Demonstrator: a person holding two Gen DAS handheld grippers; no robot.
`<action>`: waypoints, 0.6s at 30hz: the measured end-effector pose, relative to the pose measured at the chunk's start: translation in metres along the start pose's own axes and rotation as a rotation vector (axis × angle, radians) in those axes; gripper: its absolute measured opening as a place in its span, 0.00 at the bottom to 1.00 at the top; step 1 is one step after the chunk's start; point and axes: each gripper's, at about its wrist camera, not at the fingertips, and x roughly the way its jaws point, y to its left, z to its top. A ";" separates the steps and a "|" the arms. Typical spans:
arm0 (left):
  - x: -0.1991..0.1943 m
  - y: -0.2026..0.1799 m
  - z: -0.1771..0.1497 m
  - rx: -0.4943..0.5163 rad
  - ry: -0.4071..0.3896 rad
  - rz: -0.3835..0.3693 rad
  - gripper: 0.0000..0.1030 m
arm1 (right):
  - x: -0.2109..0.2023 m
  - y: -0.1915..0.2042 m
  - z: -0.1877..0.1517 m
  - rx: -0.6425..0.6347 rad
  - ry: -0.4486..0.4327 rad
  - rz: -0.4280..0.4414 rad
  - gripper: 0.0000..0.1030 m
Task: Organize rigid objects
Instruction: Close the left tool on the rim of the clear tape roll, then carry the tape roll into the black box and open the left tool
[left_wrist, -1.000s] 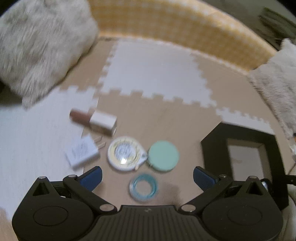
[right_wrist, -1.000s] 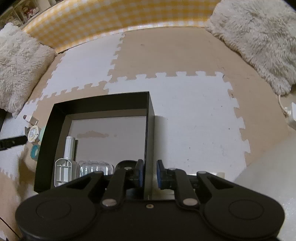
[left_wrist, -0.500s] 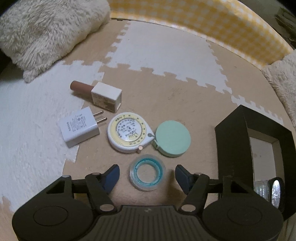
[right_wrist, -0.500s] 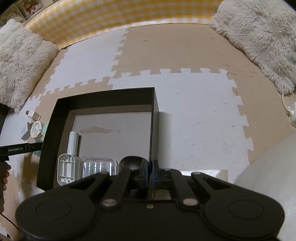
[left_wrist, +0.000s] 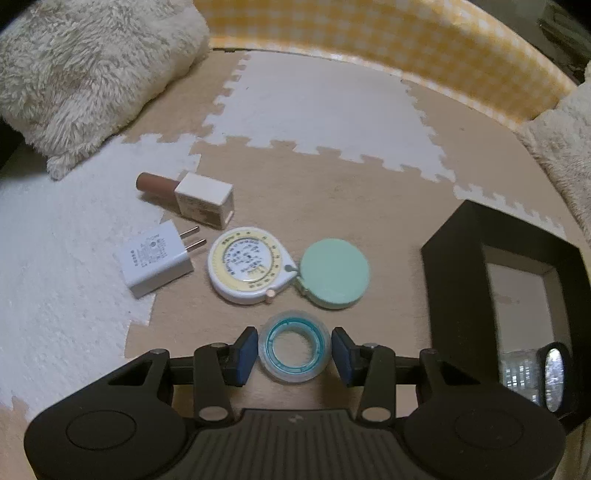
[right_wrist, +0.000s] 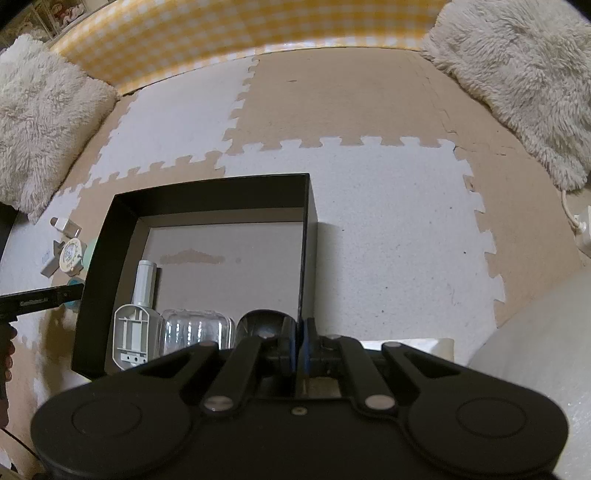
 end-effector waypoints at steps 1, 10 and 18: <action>-0.002 -0.002 0.000 0.001 -0.006 -0.005 0.43 | 0.000 0.000 0.000 0.001 0.000 0.000 0.04; -0.036 -0.034 0.000 0.096 -0.135 -0.054 0.43 | -0.007 0.005 -0.003 0.052 -0.015 -0.045 0.03; -0.063 -0.076 0.005 0.175 -0.216 -0.183 0.43 | -0.009 0.008 -0.015 0.043 0.001 -0.059 0.03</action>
